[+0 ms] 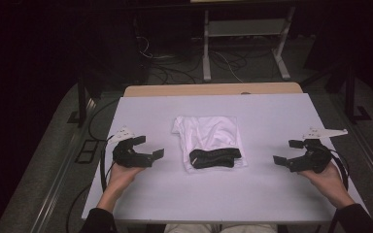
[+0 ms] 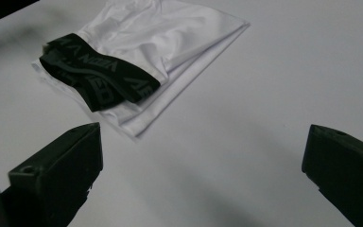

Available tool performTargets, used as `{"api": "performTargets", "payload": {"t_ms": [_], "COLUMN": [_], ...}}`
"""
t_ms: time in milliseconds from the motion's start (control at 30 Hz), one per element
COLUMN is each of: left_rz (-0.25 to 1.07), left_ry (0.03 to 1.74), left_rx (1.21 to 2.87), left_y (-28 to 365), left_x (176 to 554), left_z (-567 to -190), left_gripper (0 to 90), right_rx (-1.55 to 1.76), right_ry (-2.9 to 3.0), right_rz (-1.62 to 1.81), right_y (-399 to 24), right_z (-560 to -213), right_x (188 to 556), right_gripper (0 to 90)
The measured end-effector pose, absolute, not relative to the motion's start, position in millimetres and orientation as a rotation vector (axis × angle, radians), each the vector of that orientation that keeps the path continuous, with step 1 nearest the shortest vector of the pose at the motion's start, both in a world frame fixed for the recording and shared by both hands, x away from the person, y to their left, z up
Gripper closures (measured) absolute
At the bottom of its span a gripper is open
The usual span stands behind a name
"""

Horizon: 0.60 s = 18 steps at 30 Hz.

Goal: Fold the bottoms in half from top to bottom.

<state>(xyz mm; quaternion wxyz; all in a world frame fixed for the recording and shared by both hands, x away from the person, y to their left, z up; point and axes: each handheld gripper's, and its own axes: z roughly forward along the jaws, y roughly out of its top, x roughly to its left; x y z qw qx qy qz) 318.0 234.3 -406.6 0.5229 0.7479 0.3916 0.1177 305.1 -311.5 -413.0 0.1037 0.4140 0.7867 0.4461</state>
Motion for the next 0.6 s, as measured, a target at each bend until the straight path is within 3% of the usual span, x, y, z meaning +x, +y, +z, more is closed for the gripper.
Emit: {"api": "performTargets", "payload": {"t_ms": [600], "left_rz": [0.323], "left_ry": [0.946], "left_rx": [1.756], "left_y": [247.5], "left_x": [298.0], "left_z": [-418.8], "left_gripper": [0.0], "right_rx": [1.288], "right_ry": [2.244], "right_rz": [1.312], "right_y": [-335.8], "right_z": [-432.4], "right_x": [280.1], "right_gripper": [0.0]}}
